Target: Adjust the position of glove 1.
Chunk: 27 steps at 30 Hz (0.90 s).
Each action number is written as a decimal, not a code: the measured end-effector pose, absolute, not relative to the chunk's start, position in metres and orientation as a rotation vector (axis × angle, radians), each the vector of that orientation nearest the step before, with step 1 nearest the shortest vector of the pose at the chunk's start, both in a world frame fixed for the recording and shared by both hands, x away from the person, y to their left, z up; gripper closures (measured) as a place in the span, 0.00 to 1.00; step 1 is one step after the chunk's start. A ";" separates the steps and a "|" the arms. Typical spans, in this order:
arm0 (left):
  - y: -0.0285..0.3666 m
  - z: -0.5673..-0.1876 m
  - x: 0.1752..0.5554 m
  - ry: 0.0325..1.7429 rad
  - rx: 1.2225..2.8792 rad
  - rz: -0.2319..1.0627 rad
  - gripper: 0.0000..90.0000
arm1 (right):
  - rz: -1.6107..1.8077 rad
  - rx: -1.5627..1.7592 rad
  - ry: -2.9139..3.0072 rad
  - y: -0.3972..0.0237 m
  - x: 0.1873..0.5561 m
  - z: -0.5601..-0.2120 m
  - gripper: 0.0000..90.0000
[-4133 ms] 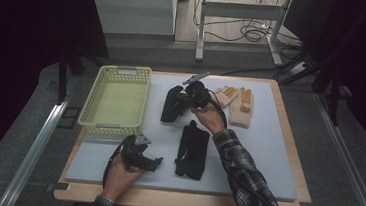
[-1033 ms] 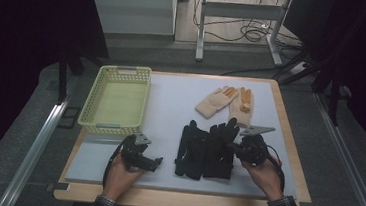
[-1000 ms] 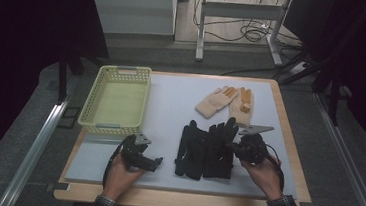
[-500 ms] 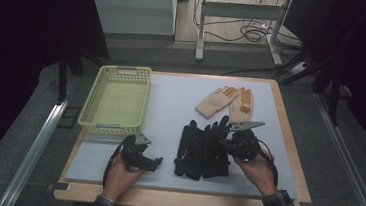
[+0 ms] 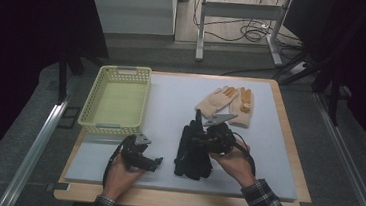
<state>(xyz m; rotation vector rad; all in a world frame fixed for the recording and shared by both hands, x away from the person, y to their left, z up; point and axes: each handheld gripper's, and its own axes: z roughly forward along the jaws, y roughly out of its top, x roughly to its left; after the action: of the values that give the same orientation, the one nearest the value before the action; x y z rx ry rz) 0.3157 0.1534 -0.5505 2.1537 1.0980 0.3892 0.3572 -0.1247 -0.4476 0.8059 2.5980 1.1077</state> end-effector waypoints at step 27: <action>0.168 -0.550 0.312 1.086 2.155 0.379 0.03 | 1.019 0.710 2.677 -0.099 0.374 -0.500 0.36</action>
<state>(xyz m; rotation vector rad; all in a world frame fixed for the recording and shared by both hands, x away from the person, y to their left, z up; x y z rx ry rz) 0.3115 0.1684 -0.5504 2.1555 1.0855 0.3785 0.3744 -0.0992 -0.5004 0.7099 2.6767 1.0194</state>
